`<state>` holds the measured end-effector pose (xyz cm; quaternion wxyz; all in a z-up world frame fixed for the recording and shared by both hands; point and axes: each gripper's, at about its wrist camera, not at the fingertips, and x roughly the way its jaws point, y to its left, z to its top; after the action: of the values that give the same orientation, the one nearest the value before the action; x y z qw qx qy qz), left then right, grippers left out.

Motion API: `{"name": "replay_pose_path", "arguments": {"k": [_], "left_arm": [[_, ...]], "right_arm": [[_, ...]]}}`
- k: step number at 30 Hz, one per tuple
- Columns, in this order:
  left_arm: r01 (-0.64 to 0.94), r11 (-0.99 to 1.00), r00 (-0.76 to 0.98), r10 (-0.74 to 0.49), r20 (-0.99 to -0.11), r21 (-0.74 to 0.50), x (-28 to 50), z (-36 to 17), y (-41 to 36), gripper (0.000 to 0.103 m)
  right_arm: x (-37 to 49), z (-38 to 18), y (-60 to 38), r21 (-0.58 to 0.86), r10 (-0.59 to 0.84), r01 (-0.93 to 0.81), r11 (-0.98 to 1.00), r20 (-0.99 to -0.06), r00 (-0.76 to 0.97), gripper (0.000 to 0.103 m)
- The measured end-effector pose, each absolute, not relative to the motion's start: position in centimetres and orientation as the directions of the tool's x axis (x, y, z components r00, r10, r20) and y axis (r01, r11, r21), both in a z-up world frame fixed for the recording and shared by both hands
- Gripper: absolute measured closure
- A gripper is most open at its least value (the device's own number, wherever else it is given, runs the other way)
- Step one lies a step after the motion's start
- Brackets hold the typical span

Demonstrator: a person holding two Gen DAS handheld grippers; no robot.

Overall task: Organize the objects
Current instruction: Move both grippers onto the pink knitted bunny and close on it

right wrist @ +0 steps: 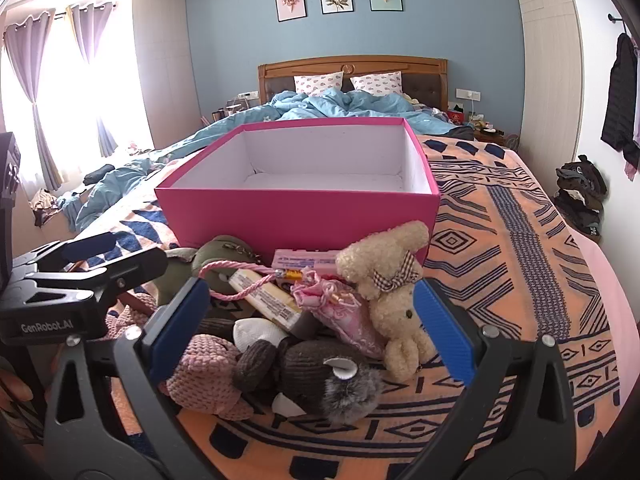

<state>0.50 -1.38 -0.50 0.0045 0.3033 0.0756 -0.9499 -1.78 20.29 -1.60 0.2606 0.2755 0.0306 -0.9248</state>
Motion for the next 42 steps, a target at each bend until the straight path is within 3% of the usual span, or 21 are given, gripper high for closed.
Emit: {"name": "replay_pose_path", "arguments": {"k": [21, 30, 42], "left_arm": [[0.026, -0.989, -0.815, 0.063, -0.576, -0.144, 1.8, -1.2, -3.0, 0.0], [-0.052, -0.984, -0.791, 0.145, -0.594, -0.171, 3.3, -2.6, -4.2, 0.0], [-0.129, -0.969, -0.743, 0.234, -0.627, -0.209, 4.2, -4.5, -4.5, 0.0]], "right_arm": [[-0.6, -3.0, 19.4, 0.095, -0.538, 0.598, -0.796, -0.564, -0.626, 0.002], [1.8, -4.9, 17.6, 0.096, -0.595, 0.698, -0.71, -0.613, -0.52, 0.033], [2.1, -5.1, 17.9, 0.164, -0.626, 0.7, -0.695, -0.616, -0.478, 0.049]]}}
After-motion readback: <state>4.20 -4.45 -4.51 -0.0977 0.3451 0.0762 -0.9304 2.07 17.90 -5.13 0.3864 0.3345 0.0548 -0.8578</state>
